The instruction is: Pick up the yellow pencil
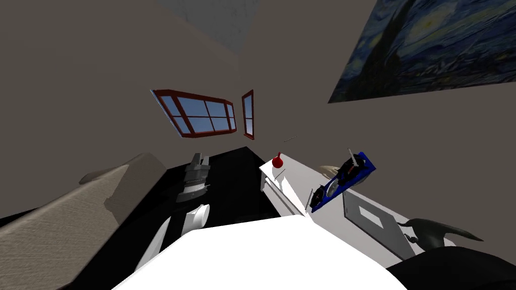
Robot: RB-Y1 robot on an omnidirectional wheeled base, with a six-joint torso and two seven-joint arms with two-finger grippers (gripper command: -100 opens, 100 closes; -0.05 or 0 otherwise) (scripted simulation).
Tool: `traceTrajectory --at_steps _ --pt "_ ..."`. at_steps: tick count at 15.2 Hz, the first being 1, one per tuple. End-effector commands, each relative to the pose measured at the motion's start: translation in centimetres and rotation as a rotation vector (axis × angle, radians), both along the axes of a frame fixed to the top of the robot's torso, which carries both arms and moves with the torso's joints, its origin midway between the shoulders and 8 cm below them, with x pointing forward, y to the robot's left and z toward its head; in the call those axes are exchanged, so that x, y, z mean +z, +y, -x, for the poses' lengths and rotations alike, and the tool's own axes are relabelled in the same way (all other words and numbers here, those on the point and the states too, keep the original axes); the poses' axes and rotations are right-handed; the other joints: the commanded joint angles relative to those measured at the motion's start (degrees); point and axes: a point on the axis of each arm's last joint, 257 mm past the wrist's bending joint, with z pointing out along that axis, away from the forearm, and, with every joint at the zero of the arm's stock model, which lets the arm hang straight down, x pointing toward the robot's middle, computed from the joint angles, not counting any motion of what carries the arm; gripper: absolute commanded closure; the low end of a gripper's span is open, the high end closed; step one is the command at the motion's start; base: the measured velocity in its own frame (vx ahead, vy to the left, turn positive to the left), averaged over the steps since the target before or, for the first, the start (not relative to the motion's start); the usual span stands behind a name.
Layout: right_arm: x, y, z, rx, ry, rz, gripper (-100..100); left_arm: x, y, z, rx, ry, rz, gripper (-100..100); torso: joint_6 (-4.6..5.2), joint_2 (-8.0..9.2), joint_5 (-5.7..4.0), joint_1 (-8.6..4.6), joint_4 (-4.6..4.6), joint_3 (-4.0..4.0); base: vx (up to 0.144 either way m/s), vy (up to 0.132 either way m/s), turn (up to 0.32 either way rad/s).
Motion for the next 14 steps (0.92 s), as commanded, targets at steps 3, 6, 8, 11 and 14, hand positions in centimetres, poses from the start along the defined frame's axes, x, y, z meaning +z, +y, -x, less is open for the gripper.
traceTrajectory --at_steps 3,6,8,11,14 --pt "0.4 -2.0 0.3 0.032 0.028 0.04 -100 0.0 0.0 0.0 0.0 0.0 0.0 0 0.0 -0.01 -0.02 -0.03 0.0 -0.01 0.063 -0.083 0.151" --pt "0.1 -2.3 -0.2 0.056 0.037 0.051 -100 0.0 0.0 0.0 0.0 0.0 0.0 0 -0.03 -0.09 -0.04 -0.16 -0.02 -0.05 0.083 -0.12 0.195" --pt "-0.7 -1.5 0.2 0.042 0.029 0.054 -100 0.0 0.0 0.0 0.0 0.0 0.0 0 0.03 -0.05 -0.05 -0.12 -0.02 -0.03 0.029 -0.071 0.066" --pt "-1.5 -0.8 0.4 0.037 0.025 0.057 -100 0.0 0.0 0.0 0.0 0.0 0.0 0 0.06 0.29 0.0 0.14 0.05 0.16 -0.025 -0.038 0.034" --pt "-1.1 -1.2 0.3 0.039 0.026 0.056 100 0.0 0.0 0.0 0.0 0.0 0.0 0 0.06 0.32 0.04 0.28 0.07 0.18 -0.008 -0.008 0.005"
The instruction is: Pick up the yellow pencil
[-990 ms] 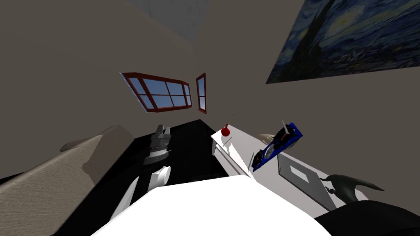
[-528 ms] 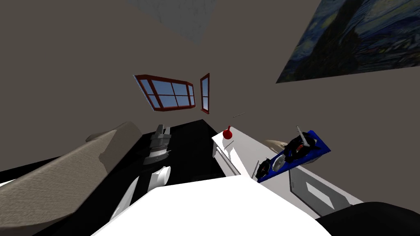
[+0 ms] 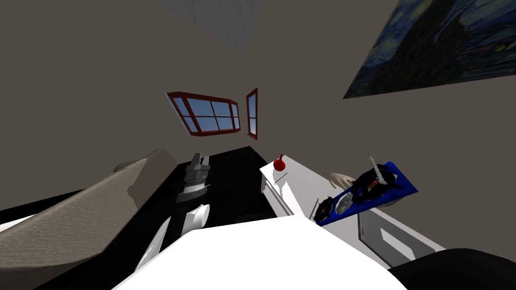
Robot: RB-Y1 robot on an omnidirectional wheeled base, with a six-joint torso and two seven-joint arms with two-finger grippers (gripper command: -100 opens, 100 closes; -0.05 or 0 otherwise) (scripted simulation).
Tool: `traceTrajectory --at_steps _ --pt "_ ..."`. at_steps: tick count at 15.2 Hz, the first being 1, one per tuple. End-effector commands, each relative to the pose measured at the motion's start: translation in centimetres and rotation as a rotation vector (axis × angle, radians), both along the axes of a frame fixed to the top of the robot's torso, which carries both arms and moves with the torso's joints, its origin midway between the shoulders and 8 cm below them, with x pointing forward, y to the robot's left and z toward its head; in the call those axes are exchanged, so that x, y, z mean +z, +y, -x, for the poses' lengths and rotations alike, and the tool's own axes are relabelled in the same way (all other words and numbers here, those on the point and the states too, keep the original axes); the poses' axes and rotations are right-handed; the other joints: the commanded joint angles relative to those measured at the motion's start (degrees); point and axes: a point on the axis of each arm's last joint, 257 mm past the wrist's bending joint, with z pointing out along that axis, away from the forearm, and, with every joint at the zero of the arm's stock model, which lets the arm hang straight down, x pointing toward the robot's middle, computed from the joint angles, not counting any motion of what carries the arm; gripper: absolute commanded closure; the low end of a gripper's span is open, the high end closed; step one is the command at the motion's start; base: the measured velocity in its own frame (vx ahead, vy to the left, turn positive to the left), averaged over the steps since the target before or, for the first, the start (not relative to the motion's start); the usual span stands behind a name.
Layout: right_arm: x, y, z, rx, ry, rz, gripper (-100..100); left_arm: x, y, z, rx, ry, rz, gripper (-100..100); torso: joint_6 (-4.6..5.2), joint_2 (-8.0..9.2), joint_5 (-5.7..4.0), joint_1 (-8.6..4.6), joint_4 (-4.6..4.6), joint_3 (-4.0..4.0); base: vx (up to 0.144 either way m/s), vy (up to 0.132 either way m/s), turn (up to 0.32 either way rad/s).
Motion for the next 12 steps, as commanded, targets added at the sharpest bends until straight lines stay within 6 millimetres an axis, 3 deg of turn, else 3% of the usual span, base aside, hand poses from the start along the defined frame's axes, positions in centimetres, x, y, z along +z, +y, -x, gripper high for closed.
traceTrajectory --at_steps 1,5,6,7,12 --pt "0.0 0.0 0.0 0.0 0.0 0.0 100 0.0 0.0 0.0 0.0 0.0 0.0 0 0.0 0.0 0.0 0.0 0.0 0.0 -0.001 -0.006 0.006" --pt "1.2 -0.9 -0.3 0.008 0.007 -0.007 100 0.0 0.0 0.0 0.0 0.0 0.0 0 0.04 -0.02 -0.05 0.1 -0.01 -0.02 0.005 0.019 -0.028" --pt "0.7 -0.7 -0.4 0.007 0.003 -0.001 100 0.0 0.0 0.0 0.0 0.0 0.0 0 0.04 -0.04 -0.03 0.18 -0.02 -0.03 0.009 0.032 -0.029" --pt "2.2 -1.8 2.5 0.023 0.074 0.006 -100 0.0 0.0 0.0 0.0 0.0 0.0 0 0.04 -0.04 -0.03 0.18 -0.02 -0.03 0.006 0.006 0.139" --pt "2.5 -0.4 6.5 0.037 0.166 -0.029 -100 0.0 0.0 0.0 0.0 0.0 0.0 0 0.01 -0.06 -0.09 -0.1 -0.02 -0.04 0.01 -0.03 0.145"
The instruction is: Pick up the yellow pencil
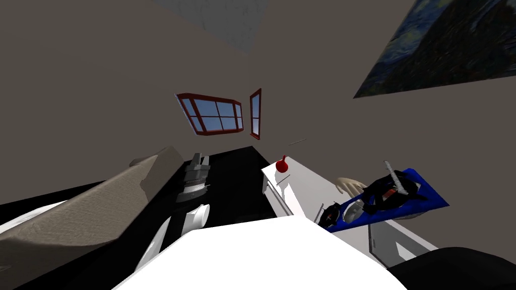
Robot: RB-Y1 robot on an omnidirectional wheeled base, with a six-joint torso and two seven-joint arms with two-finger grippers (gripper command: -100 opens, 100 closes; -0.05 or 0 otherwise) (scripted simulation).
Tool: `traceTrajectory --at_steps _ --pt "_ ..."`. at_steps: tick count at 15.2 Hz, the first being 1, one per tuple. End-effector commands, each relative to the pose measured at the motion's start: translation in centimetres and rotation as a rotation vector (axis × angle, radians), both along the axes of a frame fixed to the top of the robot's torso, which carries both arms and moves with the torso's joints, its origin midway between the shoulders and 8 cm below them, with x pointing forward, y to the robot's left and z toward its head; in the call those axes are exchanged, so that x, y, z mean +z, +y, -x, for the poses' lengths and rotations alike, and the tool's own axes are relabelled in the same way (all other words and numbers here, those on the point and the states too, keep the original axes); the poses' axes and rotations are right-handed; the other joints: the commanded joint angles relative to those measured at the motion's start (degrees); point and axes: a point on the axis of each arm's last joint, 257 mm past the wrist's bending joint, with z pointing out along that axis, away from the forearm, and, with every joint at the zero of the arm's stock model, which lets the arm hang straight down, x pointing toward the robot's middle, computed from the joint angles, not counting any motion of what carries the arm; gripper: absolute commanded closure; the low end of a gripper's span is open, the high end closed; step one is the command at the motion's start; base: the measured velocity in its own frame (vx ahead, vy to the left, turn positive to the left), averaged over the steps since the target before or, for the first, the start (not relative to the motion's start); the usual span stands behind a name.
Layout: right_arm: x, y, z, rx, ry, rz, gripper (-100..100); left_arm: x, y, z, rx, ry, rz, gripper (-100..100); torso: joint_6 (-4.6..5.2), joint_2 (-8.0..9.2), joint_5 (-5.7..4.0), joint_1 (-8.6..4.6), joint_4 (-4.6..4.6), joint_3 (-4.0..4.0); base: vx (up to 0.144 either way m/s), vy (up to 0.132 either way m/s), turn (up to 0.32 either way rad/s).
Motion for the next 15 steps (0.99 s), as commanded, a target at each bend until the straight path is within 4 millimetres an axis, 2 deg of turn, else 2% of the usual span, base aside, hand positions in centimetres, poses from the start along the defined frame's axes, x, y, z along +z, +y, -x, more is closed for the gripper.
traceTrajectory --at_steps 1,4,5,6,8,10,11,15 --pt "0.0 1.0 2.1 0.001 0.049 -0.021 -100 0.0 0.0 0.0 0.0 0.0 0.0 0 0.0 0.0 0.0 0.0 0.0 0.0 0.006 -0.03 0.133" --pt "-0.1 1.0 1.9 -0.002 0.041 -0.016 -100 0.0 0.0 0.0 0.0 0.0 0.0 0 0.01 0.01 0.0 0.04 0.0 0.01 0.005 -0.018 0.044" --pt "-1.0 1.9 2.5 -0.014 0.043 -0.017 -100 0.0 0.0 0.0 0.0 0.0 0.0 0 0.02 0.01 0.01 0.07 0.0 0.01 -0.017 -0.022 0.073" --pt "-1.0 1.9 2.5 -0.014 0.043 -0.017 -100 0.0 0.0 0.0 0.0 0.0 0.0 0 0.01 0.06 0.01 0.06 0.01 0.03 -0.031 -0.039 0.09" --pt "-2.1 3.2 3.1 -0.03 0.043 -0.016 -100 0.0 0.0 0.0 0.0 0.0 0.0 0 0.0 0.14 -0.02 -0.03 0.03 0.08 -0.041 -0.052 0.115" --pt "-1.9 2.9 3.1 -0.03 0.043 -0.016 -100 0.0 0.0 0.0 0.0 0.0 0.0 0 0.01 0.22 -0.03 -0.11 0.05 0.13 -0.04 -0.054 0.061" --pt "-1.6 2.7 2.9 -0.024 0.043 -0.016 100 0.0 0.0 0.0 0.0 0.0 0.0 0 0.02 0.19 -0.02 -0.07 0.05 0.11 -0.002 -0.003 -0.061" --pt "-0.1 1.0 2.0 -0.001 0.043 -0.017 100 0.0 0.0 0.0 0.0 0.0 0.0 0 0.02 -0.1 0.08 0.35 -0.02 -0.05 0.038 0.052 -0.098"
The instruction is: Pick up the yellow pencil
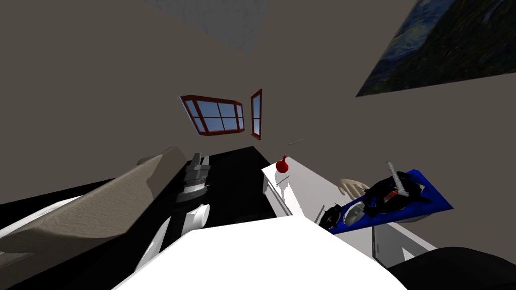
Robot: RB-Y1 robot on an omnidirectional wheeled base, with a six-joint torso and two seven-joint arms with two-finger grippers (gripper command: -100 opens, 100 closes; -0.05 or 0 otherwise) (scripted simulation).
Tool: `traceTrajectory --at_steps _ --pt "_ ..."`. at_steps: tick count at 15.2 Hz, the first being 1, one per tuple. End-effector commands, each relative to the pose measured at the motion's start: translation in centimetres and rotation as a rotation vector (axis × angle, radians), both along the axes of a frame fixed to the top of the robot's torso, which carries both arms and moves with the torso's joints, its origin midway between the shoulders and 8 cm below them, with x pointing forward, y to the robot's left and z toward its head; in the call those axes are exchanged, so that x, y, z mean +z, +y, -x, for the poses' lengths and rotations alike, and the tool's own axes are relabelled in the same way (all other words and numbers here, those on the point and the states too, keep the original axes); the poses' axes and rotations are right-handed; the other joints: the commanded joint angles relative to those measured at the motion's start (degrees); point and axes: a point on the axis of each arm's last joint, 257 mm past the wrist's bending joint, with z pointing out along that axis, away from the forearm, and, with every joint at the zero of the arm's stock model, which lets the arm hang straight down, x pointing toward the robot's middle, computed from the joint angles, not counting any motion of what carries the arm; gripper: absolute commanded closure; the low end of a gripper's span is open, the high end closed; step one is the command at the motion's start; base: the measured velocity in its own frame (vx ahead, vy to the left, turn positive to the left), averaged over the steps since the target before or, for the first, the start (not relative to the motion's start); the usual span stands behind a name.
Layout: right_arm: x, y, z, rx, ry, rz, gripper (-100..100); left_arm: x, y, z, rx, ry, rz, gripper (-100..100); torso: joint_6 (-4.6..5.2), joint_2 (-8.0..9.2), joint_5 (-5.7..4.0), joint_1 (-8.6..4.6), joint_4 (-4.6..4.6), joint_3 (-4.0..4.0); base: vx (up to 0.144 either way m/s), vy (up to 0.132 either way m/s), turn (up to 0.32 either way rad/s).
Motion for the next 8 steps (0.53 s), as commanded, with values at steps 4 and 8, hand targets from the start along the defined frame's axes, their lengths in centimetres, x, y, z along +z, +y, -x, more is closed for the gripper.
traceTrajectory --at_steps 4,8 --pt "-0.1 -0.8 -4.1 0.007 -0.072 -0.005 -100 0.0 0.0 0.0 0.0 0.0 0.0 0 -0.02 0.42 0.0 0.06 0.08 0.22 -0.074 0.062 -0.021" --pt "0.0 -1.6 -9.2 0.018 -0.164 -0.009 -100 0.0 0.0 0.0 0.0 0.0 0.0 0 0.0 0.75 0.01 0.05 0.16 0.42 -0.147 0.068 -0.017"
